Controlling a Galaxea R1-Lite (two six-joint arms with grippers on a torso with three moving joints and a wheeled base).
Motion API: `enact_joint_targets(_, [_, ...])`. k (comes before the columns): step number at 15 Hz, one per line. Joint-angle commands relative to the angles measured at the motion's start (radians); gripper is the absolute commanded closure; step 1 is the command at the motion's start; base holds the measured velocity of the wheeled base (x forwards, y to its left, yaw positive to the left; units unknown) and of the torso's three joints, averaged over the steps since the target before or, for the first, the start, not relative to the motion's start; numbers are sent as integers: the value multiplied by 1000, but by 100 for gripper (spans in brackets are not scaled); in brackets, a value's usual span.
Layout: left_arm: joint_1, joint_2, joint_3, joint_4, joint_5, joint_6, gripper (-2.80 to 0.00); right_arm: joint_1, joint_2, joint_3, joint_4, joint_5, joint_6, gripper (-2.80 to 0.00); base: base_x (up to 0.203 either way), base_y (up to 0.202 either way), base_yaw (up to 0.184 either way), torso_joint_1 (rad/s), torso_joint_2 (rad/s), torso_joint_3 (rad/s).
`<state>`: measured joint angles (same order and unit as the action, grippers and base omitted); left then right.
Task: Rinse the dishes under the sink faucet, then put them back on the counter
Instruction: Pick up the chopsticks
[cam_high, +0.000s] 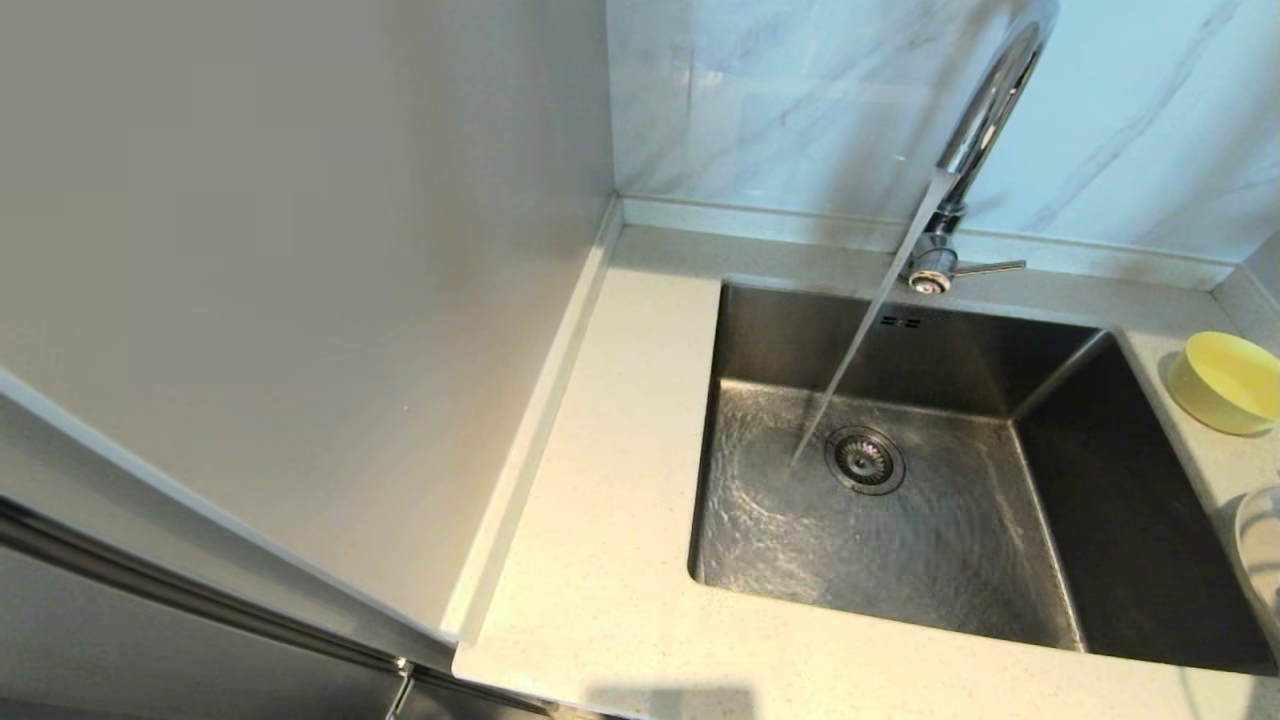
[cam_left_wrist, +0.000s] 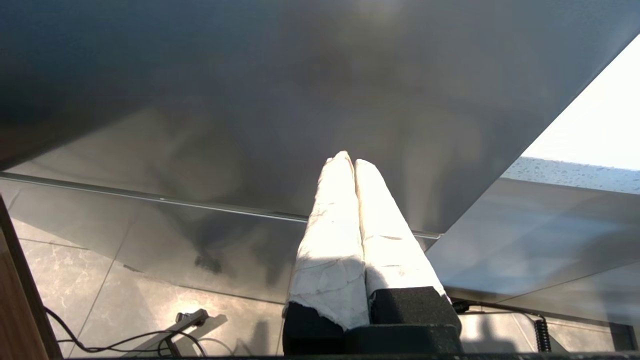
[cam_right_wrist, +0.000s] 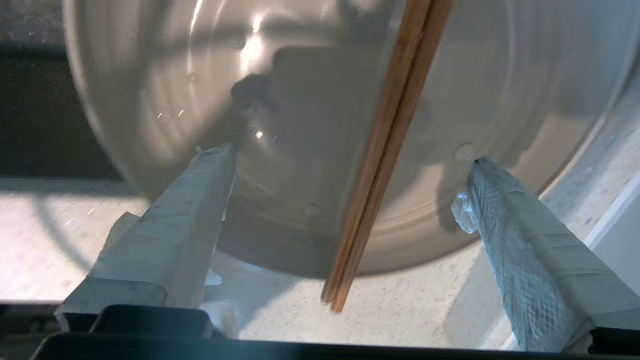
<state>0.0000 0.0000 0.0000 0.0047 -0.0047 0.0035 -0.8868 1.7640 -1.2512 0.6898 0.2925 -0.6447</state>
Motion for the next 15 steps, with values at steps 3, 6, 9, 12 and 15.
enact_joint_targets(3, [0, 0, 0, 0, 0, 0, 0, 10, 16, 93, -182, -3, -2, -280, 0, 0, 0, 0, 0, 0])
enact_joint_targets(6, [0, 0, 0, 0, 0, 0, 0, 11, 23, 108, -227, -19, 0, -280, 0, 0, 0, 0, 0, 0])
enact_joint_targets(9, [0, 0, 0, 0, 0, 0, 0, 11, 23, 110, -227, -23, 0, -280, 0, 0, 0, 0, 0, 0])
enact_joint_targets(12, [0, 0, 0, 1, 0, 0, 0, 11, 23, 110, -228, -19, 5, -280, 0, 0, 0, 0, 0, 0])
enact_joint_targets(15, [0, 0, 0, 0, 0, 0, 0, 9, 22, 108, -228, -19, 5, -280, 0, 0, 0, 0, 0, 0])
